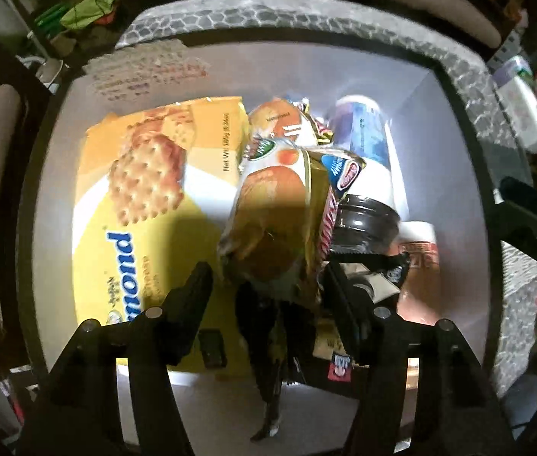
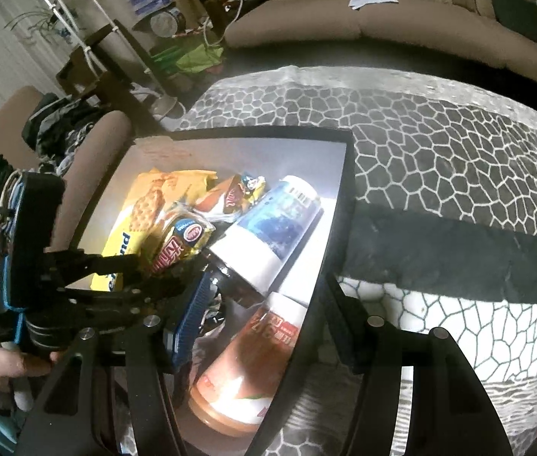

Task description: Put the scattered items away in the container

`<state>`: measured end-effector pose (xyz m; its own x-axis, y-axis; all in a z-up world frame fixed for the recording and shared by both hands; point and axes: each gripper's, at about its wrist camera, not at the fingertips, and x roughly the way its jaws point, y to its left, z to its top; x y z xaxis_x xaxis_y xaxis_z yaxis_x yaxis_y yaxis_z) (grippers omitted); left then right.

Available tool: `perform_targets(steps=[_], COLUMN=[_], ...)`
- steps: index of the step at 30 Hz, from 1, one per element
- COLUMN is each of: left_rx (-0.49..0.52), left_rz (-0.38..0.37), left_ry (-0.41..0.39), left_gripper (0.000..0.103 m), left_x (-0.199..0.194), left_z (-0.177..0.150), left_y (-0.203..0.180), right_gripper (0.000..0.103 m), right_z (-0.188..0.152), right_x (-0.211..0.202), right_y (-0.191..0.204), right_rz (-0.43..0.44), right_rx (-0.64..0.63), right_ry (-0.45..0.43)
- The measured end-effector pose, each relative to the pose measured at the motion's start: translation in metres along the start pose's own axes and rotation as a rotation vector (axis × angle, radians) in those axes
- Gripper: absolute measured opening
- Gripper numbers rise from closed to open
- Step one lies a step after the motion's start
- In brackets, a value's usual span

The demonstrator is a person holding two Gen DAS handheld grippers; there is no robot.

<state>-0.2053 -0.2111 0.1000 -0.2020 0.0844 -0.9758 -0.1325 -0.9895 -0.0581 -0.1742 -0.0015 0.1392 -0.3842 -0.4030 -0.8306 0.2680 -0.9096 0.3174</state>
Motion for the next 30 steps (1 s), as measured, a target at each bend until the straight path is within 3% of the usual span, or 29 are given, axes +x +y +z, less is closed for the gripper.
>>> perform_targets(steps=[6,10,13,15,16,23,30], left_rx=[-0.033,0.021,0.091,0.123,0.133,0.184,0.152], left_rz=[-0.012,-0.079,-0.048,-0.035,-0.035,-0.039,-0.135], left_ry=[-0.050,-0.032,-0.009,-0.009,-0.005,-0.045,-0.023], left_gripper=[0.060,0.061,0.064,0.058,0.042,0.032,0.029], left_x=[-0.015,0.000,0.012,0.016,0.016,-0.016,-0.044], left_z=[0.005,0.013,0.016,0.016,0.014,-0.003,-0.036], left_y=[0.014,0.005,-0.007,-0.012,-0.013,-0.016,-0.030], right_gripper=[0.061,0.061,0.061,0.061,0.061,0.061,0.061], right_z=[-0.004,-0.009,-0.012,-0.013,-0.013,-0.017,-0.025], right_x=[-0.002,0.000,0.000,-0.002,-0.002,-0.006,-0.009], right_y=[0.005,0.005,0.003,0.000,-0.002,-0.007,0.007], right_rz=[0.008,0.009,0.015,0.012,0.011,0.014,0.031], right_rx=[0.002,0.007,0.015,0.017,0.017,0.028,-0.001], right_ry=[0.001,0.013,0.015,0.015,0.017,0.014,0.016])
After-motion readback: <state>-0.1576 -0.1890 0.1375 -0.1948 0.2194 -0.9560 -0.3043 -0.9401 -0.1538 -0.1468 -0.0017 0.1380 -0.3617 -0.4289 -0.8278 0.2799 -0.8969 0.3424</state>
